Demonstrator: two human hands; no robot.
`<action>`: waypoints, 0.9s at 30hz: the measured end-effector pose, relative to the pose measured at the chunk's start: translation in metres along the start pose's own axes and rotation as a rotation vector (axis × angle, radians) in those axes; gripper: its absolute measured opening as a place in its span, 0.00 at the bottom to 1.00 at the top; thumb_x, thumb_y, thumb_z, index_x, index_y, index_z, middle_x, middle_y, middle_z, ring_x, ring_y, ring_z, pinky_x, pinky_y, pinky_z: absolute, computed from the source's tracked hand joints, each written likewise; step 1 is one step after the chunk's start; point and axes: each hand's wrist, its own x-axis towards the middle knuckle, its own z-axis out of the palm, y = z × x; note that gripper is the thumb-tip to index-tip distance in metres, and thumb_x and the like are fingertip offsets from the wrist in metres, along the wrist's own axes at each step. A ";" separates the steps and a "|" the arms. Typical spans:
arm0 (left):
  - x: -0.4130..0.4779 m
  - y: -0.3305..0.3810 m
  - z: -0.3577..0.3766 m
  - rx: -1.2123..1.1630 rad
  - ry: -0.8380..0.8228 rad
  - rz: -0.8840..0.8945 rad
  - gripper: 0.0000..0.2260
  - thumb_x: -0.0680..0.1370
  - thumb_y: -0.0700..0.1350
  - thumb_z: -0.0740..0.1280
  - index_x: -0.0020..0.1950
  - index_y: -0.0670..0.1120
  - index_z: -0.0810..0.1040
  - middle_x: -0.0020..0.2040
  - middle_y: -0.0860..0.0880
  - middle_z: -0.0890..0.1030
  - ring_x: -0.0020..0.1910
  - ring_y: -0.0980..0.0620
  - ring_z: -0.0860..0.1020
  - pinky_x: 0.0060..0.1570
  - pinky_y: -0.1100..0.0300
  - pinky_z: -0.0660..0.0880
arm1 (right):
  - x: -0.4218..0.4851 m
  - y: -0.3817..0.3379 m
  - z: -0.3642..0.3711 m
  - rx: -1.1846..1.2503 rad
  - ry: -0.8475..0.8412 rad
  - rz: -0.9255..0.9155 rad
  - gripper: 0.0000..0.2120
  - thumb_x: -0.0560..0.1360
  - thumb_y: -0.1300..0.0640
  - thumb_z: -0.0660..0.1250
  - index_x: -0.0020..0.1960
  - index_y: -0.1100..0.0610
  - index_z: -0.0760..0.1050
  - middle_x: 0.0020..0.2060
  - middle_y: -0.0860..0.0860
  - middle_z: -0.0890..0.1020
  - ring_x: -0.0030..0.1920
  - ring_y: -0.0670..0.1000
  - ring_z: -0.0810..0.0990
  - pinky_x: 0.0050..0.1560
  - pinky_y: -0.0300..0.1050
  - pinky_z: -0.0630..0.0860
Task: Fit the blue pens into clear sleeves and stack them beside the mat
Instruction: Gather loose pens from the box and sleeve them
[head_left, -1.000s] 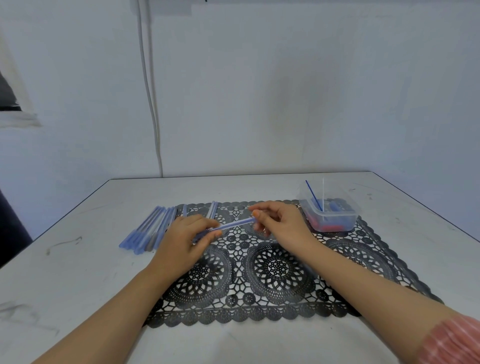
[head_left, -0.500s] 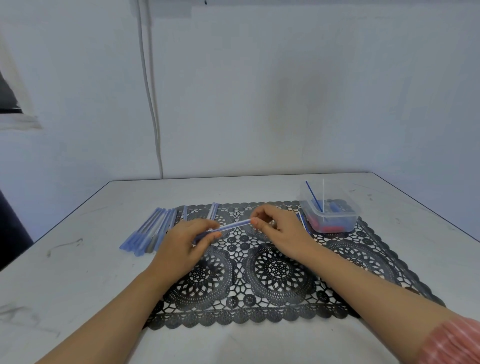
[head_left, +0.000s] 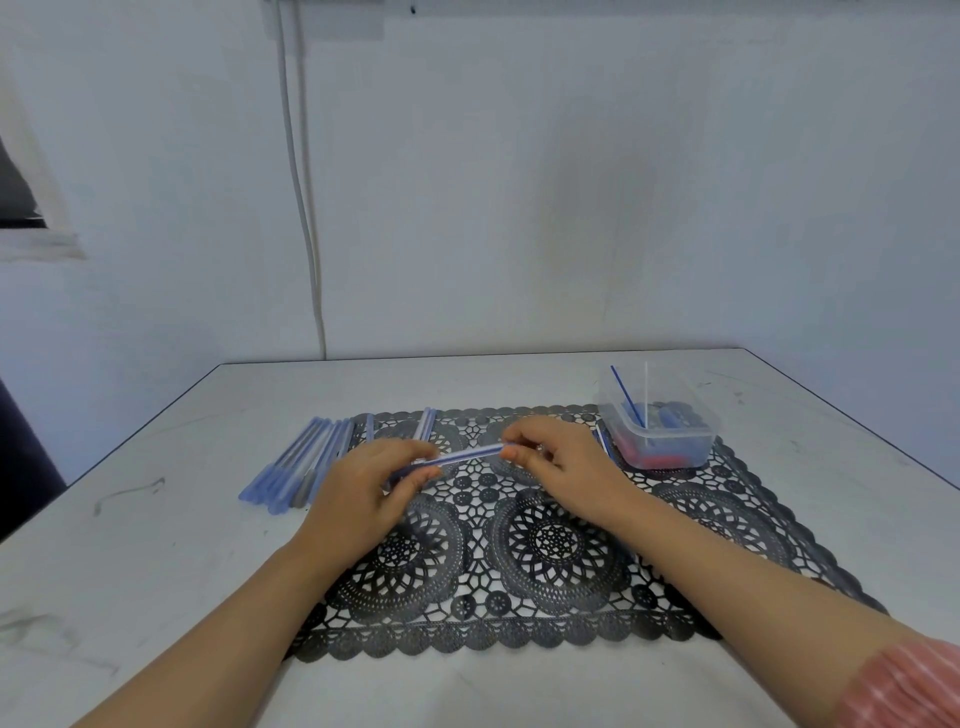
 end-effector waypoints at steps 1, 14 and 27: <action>0.000 0.001 0.000 0.006 0.002 0.012 0.14 0.76 0.57 0.62 0.52 0.50 0.81 0.45 0.61 0.79 0.42 0.64 0.77 0.44 0.67 0.75 | 0.000 -0.001 -0.001 -0.013 -0.018 0.001 0.10 0.75 0.47 0.59 0.44 0.50 0.77 0.36 0.42 0.78 0.39 0.42 0.75 0.40 0.39 0.70; 0.001 0.001 -0.001 -0.015 0.045 0.044 0.18 0.77 0.60 0.59 0.52 0.50 0.81 0.44 0.59 0.81 0.40 0.63 0.77 0.42 0.67 0.75 | -0.001 -0.004 -0.003 -0.056 -0.024 -0.013 0.10 0.75 0.49 0.59 0.46 0.51 0.77 0.35 0.39 0.76 0.39 0.42 0.74 0.41 0.44 0.72; 0.001 0.004 -0.002 -0.067 -0.002 -0.002 0.20 0.76 0.63 0.59 0.53 0.51 0.81 0.43 0.60 0.82 0.40 0.64 0.79 0.41 0.67 0.76 | -0.003 -0.011 -0.002 -0.245 0.073 -0.092 0.19 0.74 0.42 0.51 0.47 0.54 0.75 0.38 0.42 0.76 0.37 0.44 0.74 0.38 0.42 0.74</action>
